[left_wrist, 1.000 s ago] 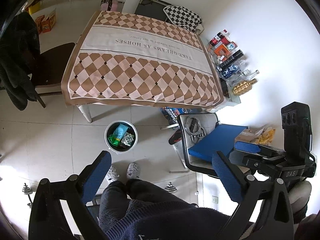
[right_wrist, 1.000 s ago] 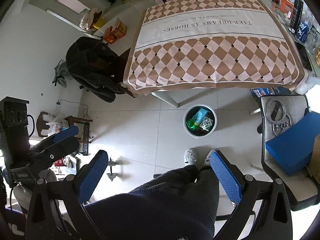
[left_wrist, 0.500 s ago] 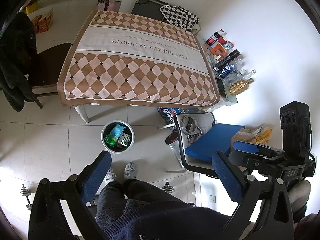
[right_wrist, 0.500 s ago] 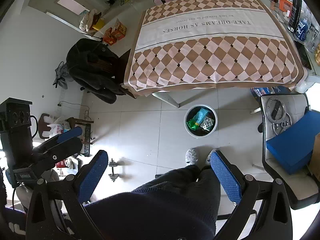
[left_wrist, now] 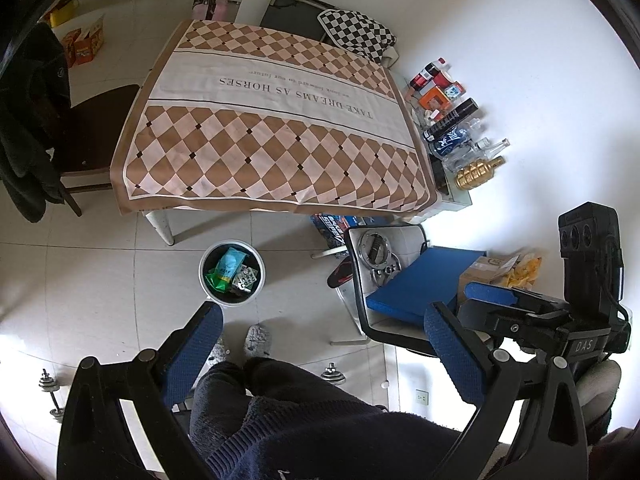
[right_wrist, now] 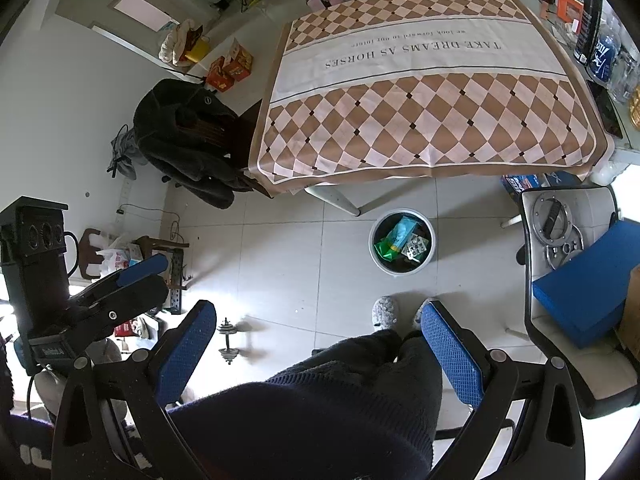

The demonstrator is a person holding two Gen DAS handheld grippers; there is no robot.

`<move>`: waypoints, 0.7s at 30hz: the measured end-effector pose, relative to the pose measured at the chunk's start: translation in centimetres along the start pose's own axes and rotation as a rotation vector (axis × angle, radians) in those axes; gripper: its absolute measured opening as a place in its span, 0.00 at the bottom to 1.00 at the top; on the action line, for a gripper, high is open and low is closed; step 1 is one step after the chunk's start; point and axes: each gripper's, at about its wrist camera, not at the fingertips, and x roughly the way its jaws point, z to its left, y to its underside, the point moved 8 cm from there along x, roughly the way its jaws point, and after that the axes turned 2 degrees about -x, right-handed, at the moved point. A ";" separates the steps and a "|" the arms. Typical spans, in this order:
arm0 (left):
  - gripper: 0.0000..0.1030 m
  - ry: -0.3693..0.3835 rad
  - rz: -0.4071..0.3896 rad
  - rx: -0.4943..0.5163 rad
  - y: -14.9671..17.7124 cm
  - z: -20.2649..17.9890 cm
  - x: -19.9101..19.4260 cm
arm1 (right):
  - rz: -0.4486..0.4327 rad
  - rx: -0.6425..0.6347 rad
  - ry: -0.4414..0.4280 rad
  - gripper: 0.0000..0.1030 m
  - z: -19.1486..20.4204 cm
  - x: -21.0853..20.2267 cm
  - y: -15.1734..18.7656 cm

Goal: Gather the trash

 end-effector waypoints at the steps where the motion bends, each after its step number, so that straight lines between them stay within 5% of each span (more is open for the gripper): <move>1: 1.00 0.000 -0.001 -0.001 0.0 -0.1 0.0 | 0.000 0.001 0.000 1.00 0.0 0.0 0.0; 21: 1.00 0.006 -0.003 -0.006 0.2 -0.8 -0.1 | -0.002 0.007 -0.003 1.00 0.1 0.0 0.0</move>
